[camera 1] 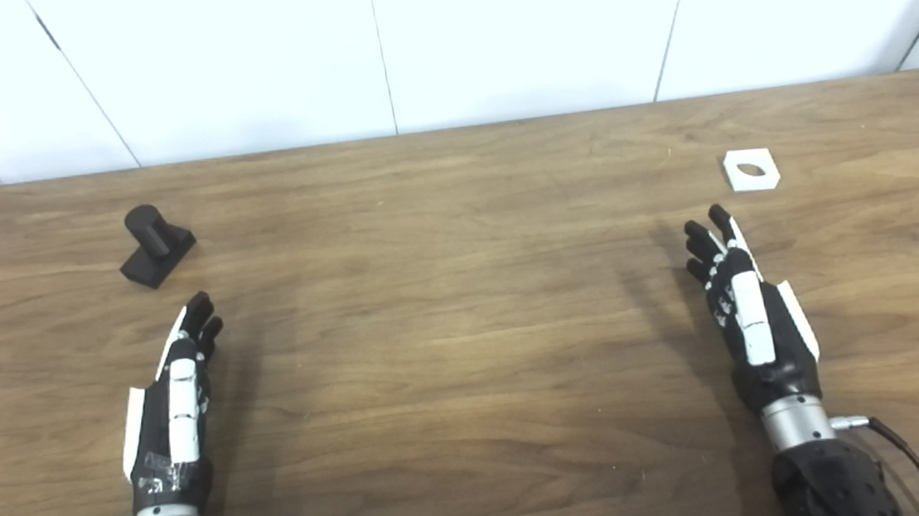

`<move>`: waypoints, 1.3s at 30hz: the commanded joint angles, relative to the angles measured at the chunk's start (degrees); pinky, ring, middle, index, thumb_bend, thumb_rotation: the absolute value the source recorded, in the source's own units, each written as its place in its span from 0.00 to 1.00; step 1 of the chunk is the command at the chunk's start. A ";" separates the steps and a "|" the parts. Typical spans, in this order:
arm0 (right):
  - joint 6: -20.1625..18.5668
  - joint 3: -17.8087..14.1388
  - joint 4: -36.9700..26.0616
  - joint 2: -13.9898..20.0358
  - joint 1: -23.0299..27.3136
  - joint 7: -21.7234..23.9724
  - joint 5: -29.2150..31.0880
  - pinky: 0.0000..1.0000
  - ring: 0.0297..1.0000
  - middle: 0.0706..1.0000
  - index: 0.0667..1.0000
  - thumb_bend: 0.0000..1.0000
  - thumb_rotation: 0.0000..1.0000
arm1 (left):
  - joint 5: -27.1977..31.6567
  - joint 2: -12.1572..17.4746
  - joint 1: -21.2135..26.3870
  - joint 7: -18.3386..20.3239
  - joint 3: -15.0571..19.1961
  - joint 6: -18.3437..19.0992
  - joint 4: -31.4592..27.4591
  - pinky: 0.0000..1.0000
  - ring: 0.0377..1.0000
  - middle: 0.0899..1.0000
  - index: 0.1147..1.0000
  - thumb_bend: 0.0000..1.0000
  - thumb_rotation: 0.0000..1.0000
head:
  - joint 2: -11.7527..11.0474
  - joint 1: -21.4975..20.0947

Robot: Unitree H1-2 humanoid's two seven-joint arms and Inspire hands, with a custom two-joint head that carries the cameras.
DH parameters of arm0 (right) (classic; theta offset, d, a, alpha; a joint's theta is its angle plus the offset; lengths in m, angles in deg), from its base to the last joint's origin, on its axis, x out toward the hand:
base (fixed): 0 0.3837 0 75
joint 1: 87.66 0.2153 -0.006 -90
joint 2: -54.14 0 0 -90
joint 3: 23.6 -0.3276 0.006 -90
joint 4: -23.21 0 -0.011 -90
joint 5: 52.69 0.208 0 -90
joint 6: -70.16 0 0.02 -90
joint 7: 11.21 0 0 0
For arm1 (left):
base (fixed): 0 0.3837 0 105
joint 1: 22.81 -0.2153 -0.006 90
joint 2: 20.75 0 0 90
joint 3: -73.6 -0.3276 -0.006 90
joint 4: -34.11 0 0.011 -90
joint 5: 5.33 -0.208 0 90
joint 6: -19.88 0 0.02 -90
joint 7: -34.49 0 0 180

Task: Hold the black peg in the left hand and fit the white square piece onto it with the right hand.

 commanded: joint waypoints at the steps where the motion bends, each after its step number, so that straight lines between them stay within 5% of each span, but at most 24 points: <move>1: 0.33 0.13 1.05 -0.22 -1.62 0.23 0.06 0.96 0.95 0.93 0.99 0.52 1.00 | 0.08 0.49 0.39 -0.12 -0.02 -0.37 -1.13 1.00 0.95 0.97 0.96 0.43 0.98 | -0.02 -0.01; 12: 0.35 0.07 1.12 -0.04 -1.76 0.46 0.35 0.97 0.96 0.94 0.99 0.52 1.00 | 0.07 0.37 0.33 -0.15 -0.11 -0.48 -0.94 1.00 0.96 0.97 0.95 0.42 0.97 | -0.72 0.67; 26: 4.96 -1.28 6.29 1.63 -2.45 2.36 2.62 1.00 0.96 0.94 1.00 0.52 1.00 | -5.01 -2.23 -0.97 -1.59 -2.53 -4.82 2.14 1.00 0.95 0.95 0.92 0.43 0.93 | -10.60 13.55; 39: 6.68 -1.03 9.10 2.68 -2.65 3.59 3.03 1.00 0.98 0.96 1.00 0.49 1.00 | -8.41 -3.68 -1.25 -3.48 -3.71 -7.37 5.09 1.00 0.94 0.92 0.90 0.48 0.94 | -15.41 16.15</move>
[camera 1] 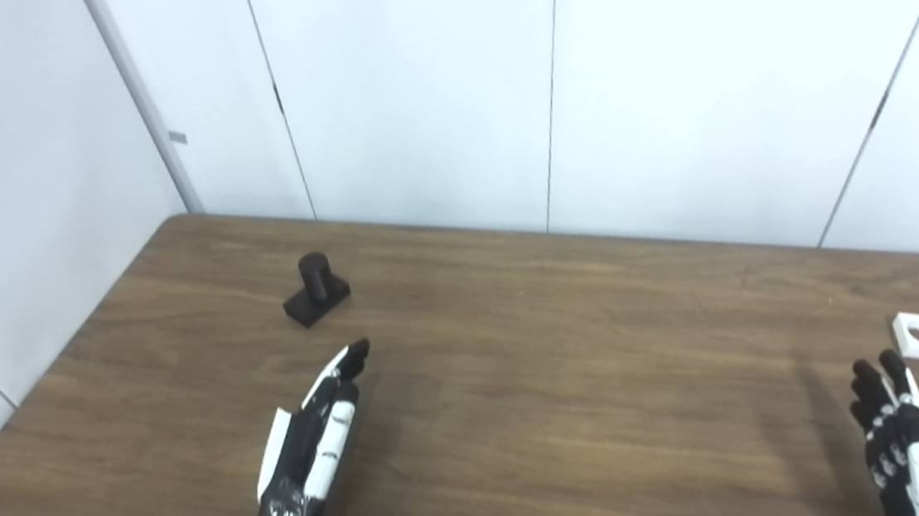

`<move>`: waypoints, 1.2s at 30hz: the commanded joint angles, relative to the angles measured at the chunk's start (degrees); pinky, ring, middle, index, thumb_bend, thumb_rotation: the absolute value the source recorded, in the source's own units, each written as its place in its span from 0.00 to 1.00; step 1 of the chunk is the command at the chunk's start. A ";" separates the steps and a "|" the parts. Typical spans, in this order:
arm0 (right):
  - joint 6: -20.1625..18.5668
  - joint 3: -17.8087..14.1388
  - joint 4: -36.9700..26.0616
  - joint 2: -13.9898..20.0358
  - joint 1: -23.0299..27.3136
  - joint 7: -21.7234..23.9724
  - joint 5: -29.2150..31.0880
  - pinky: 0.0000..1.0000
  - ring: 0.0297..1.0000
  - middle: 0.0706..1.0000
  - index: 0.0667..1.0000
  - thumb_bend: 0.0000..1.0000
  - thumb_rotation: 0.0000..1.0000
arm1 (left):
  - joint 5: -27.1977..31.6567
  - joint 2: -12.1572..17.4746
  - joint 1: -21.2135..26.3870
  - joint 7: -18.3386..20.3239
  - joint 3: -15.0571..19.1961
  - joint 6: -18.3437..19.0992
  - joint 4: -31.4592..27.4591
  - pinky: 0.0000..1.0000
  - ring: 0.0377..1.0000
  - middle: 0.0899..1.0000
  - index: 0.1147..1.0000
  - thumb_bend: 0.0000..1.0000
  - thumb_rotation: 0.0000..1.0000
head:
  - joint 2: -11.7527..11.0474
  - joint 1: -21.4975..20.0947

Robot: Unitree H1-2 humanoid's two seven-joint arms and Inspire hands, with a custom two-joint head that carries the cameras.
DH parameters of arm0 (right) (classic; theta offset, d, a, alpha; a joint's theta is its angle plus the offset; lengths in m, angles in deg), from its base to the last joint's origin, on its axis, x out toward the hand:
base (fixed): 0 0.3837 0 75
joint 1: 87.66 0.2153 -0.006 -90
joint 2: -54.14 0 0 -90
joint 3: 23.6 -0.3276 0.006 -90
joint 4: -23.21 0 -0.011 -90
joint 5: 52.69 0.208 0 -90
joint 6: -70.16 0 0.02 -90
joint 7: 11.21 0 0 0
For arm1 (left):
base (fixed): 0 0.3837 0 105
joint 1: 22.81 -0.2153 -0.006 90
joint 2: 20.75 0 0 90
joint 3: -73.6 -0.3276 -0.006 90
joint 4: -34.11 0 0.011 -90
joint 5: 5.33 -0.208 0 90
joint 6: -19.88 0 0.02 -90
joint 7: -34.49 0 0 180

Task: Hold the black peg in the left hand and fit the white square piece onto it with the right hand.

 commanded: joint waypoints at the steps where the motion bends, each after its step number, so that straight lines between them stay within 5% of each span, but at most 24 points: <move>1: 0.59 -0.35 5.80 0.53 -3.67 0.48 0.12 1.00 0.98 0.96 1.00 0.49 1.00 | -0.39 -2.12 -1.04 -1.05 -1.43 -2.06 3.51 1.00 0.94 0.92 0.89 0.48 0.95 | -0.02 -0.03; 9: 1.65 -0.60 6.34 0.56 -3.80 1.28 1.07 1.00 0.98 0.96 1.00 0.51 1.00 | -0.24 -2.20 -1.63 -1.01 -1.30 -1.72 3.37 1.00 0.94 0.93 0.90 0.48 0.94 | 0.26 -1.22; 15: 0.29 -1.00 4.96 0.61 -3.90 0.45 0.32 0.97 0.96 0.94 0.99 0.54 1.00 | -7.27 -2.54 -2.59 -3.28 -2.18 0.55 -0.40 0.98 0.95 0.93 0.90 0.55 0.88 | 1.42 -1.98; 19: 0.45 -1.04 4.59 0.67 -3.91 0.71 0.55 0.97 0.96 0.95 1.00 0.52 1.00 | -12.74 -2.41 -2.28 -5.28 -2.10 4.68 -4.40 0.89 0.91 0.91 0.90 0.53 0.65 | 1.59 -2.21; 20: 0.46 -0.99 4.55 0.66 -3.91 0.74 0.50 0.97 0.96 0.96 1.00 0.51 1.00 | -14.58 -2.13 -1.79 -5.98 -1.89 5.84 -5.32 0.86 0.90 0.90 0.89 0.57 0.49 | 1.62 -2.27; 24: -0.46 -0.95 3.98 0.31 -4.05 0.52 0.60 0.99 0.97 0.96 1.00 0.50 1.00 | -19.56 -0.07 1.17 -7.91 -0.32 9.33 -7.47 0.87 0.89 0.89 0.86 0.72 0.26 | 1.75 -2.46; 29: 0.02 -1.04 3.90 0.17 -4.15 0.56 0.63 0.98 0.96 0.96 1.00 0.47 1.00 | -26.12 4.41 6.97 -9.18 2.31 12.14 -7.54 0.91 0.91 0.89 0.84 0.82 0.19 | 2.10 -2.56; 36: -0.84 -1.02 3.17 0.04 -4.29 0.27 0.01 0.99 0.97 0.96 1.00 0.47 1.00 | -28.65 7.96 12.53 -7.36 2.77 19.32 -6.39 0.85 0.93 0.92 0.81 0.85 0.24 | 2.18 -2.55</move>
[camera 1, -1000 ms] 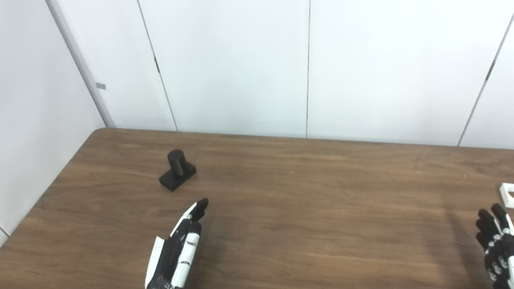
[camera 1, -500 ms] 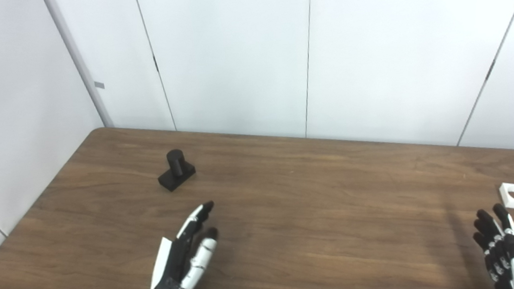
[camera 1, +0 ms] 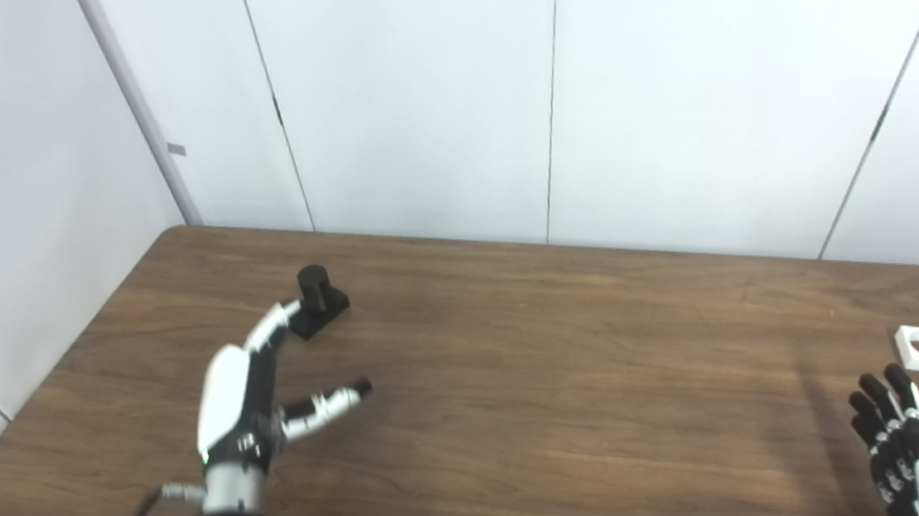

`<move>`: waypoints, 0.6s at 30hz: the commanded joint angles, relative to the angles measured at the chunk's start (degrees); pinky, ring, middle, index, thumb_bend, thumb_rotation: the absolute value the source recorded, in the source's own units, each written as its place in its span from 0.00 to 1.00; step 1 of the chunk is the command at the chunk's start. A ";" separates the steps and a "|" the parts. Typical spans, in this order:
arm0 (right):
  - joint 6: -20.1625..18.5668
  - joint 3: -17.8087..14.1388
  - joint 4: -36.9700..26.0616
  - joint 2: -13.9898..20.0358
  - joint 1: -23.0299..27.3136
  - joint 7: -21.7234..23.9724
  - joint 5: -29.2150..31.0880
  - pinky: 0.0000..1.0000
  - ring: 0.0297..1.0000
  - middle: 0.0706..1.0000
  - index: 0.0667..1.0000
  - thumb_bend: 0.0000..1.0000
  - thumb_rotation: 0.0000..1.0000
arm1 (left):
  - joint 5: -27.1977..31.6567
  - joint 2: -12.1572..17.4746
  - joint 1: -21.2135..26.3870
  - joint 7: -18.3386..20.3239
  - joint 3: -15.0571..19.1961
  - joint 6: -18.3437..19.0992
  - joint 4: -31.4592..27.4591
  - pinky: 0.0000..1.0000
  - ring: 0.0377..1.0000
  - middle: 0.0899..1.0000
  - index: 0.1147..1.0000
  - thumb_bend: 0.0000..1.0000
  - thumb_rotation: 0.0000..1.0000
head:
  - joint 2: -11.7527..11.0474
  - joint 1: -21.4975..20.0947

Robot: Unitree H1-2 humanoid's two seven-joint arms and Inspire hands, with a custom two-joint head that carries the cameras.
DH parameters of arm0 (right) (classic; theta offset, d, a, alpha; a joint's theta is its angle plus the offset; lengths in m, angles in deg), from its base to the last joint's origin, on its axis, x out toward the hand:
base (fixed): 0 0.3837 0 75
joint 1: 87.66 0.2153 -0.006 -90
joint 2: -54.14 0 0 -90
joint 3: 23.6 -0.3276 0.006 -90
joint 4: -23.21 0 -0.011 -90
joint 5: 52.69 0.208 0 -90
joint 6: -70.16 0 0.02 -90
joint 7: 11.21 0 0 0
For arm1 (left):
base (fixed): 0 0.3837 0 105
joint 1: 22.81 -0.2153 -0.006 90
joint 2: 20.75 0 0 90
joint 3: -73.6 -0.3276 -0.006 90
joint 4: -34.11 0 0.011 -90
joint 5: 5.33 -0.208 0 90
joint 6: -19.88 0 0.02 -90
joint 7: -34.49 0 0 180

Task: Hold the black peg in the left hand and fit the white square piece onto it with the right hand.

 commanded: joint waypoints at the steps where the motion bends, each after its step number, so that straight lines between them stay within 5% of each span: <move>1: -0.75 -0.37 3.59 -0.07 -3.99 -0.30 -0.08 0.99 0.97 0.96 1.00 0.47 1.00 | -0.61 1.82 1.30 0.05 -0.15 -0.13 -0.42 0.85 0.94 0.92 0.80 0.85 0.24 | 0.17 -0.07; 8: -0.54 -0.50 3.42 -0.07 -4.07 -0.35 0.04 0.99 0.97 0.96 1.00 0.45 1.00 | -1.95 4.82 3.50 -0.70 0.14 0.81 3.08 0.96 0.97 0.93 0.76 0.83 0.28 | 0.54 -0.14; 18: -0.38 -0.65 3.09 -0.13 -4.33 -0.30 0.07 0.99 0.97 0.96 1.00 0.44 1.00 | -9.14 8.62 7.50 -1.98 -0.58 7.68 8.93 1.00 0.99 0.94 0.78 0.81 0.41 | 0.72 -0.11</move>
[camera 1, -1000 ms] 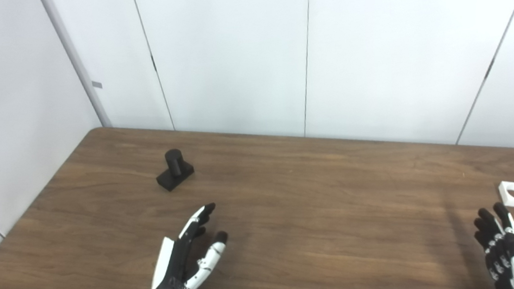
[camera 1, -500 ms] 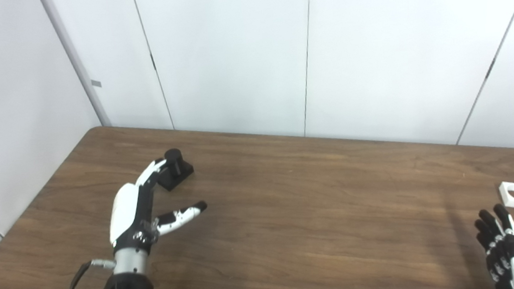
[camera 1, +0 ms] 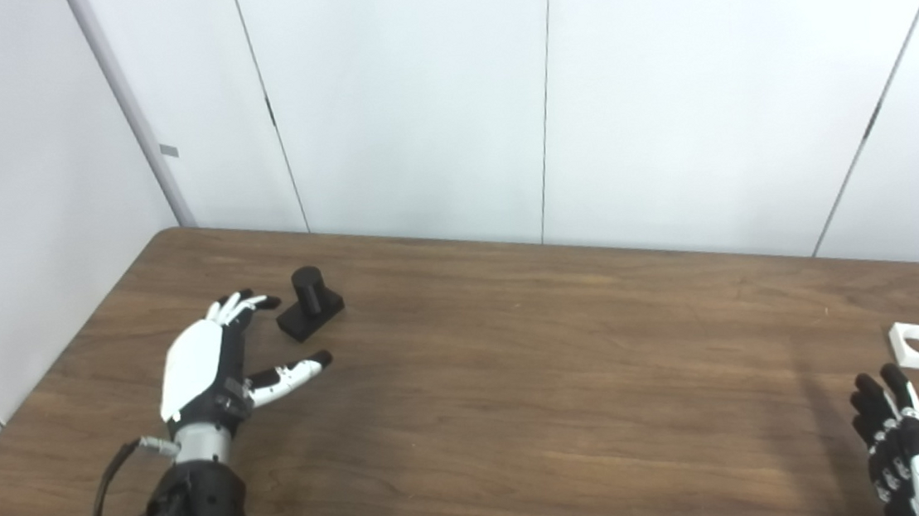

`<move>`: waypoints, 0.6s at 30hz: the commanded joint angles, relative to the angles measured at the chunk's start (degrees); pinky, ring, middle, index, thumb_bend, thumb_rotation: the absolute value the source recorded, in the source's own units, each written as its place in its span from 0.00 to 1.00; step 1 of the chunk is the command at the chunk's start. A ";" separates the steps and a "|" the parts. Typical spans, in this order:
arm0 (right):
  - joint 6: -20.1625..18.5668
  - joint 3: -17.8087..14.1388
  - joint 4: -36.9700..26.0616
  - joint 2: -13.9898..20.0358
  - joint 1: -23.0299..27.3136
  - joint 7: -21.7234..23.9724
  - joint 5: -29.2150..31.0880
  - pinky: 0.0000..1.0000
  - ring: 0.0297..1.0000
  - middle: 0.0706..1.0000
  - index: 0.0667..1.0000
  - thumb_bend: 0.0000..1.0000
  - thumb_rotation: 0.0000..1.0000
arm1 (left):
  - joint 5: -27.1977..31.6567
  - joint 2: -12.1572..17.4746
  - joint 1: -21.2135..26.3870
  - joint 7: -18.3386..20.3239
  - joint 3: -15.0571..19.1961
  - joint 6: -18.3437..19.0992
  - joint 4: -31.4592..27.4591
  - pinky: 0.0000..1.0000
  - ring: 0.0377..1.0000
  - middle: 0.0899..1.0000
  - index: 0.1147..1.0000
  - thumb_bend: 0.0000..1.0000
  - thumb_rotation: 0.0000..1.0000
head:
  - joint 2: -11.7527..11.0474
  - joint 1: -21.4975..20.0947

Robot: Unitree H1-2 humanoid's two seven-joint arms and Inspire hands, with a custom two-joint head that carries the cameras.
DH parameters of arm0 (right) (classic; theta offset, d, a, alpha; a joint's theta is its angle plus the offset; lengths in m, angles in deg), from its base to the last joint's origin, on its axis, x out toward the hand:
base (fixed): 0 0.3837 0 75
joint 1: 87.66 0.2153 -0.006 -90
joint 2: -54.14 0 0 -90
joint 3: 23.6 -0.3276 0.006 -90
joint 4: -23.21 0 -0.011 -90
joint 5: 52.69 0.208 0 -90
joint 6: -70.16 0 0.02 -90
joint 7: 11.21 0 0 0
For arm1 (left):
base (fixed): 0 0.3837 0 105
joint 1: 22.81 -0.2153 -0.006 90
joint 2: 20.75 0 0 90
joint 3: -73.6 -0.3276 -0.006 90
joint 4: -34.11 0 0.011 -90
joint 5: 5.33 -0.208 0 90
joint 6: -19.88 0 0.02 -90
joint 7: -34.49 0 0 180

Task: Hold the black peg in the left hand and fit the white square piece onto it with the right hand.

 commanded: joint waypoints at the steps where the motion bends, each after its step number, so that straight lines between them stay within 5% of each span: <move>1: 0.24 -0.31 3.30 -0.11 -4.17 -0.10 0.09 0.99 0.97 0.96 1.00 0.43 1.00 | -1.65 1.57 2.24 -2.83 0.01 0.07 0.25 1.00 0.99 0.94 0.77 0.82 0.40 | 0.26 0.22; 6: -0.11 -0.34 3.02 -0.22 -4.26 -0.16 0.20 0.99 0.97 0.96 1.00 0.42 1.00 | -2.80 2.30 4.21 -5.05 -0.71 0.51 4.02 1.00 1.00 0.94 0.76 0.81 0.38 | 0.44 0.27; 18: -0.07 -0.25 3.03 -0.59 -4.10 -0.23 0.18 1.00 0.97 0.95 1.00 0.43 1.00 | -3.64 5.81 10.87 -3.17 -5.25 4.67 13.09 1.00 1.00 0.97 0.78 0.86 0.46 | 0.62 -0.07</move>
